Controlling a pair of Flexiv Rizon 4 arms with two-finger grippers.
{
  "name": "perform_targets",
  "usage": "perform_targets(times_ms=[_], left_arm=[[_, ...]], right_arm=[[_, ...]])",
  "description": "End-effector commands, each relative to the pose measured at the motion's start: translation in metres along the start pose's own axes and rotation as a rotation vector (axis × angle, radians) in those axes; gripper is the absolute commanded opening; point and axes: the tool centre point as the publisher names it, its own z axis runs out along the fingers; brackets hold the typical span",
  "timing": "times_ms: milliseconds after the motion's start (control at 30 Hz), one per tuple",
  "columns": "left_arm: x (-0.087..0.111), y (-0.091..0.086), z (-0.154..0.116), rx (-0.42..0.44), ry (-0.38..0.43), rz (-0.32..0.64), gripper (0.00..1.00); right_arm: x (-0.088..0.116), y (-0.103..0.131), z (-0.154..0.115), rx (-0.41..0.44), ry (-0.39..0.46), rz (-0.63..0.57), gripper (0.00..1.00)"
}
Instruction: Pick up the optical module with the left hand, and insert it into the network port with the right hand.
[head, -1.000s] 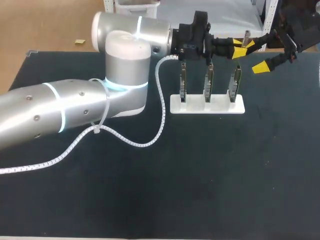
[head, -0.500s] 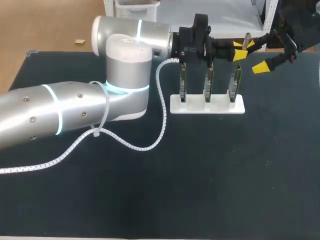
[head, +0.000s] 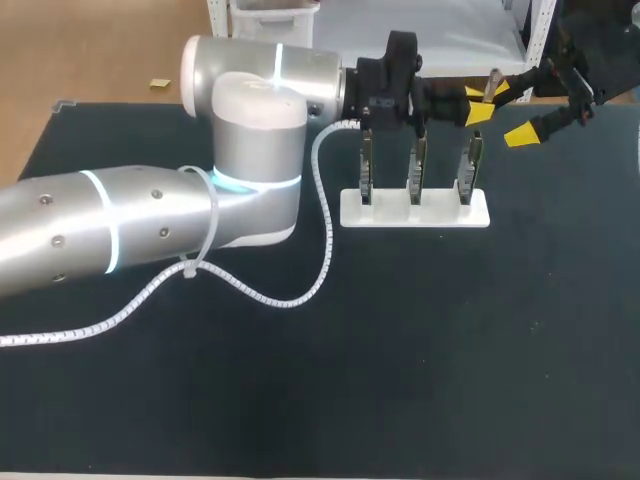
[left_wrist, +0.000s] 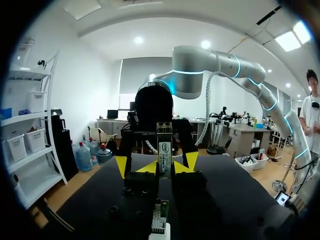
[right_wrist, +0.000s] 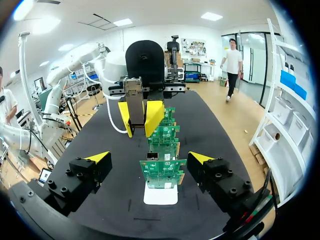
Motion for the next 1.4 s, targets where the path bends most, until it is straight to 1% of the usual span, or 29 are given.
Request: perform_targets(times_ms=[33, 300, 600, 833, 1000, 1400], left_arm=[[0.003, -0.002, -0.0013, -0.019, -0.001, -0.014, 0.0], [0.0068, 0.0002, 0.0004, -0.028, 0.002, -0.021, 0.0], [0.0101, 0.0023, 0.0042, -0.019, -0.004, -0.04, 0.0], [0.01, 0.003, 0.0049, -0.019, -0.008, -0.038, 0.0], [0.0098, 0.0037, 0.0032, -0.041, -0.006, -0.034, 0.0], [0.01, 0.0039, 0.0037, -0.037, 0.001, -0.033, 0.0]], right_arm=[[0.0, -0.0006, -0.0001, -0.001, -0.001, 0.0, 1.0], [0.0, -0.0006, -0.0001, -0.001, -0.001, 0.0, 1.0], [0.0, -0.0006, -0.0001, -0.001, -0.001, 0.0, 1.0], [0.0, -0.0006, -0.0001, -0.001, -0.001, 0.0, 1.0], [0.0, -0.0006, -0.0001, -0.001, -0.001, 0.0, 1.0], [0.0, -0.0006, -0.0001, -0.001, -0.001, 0.0, 1.0]])
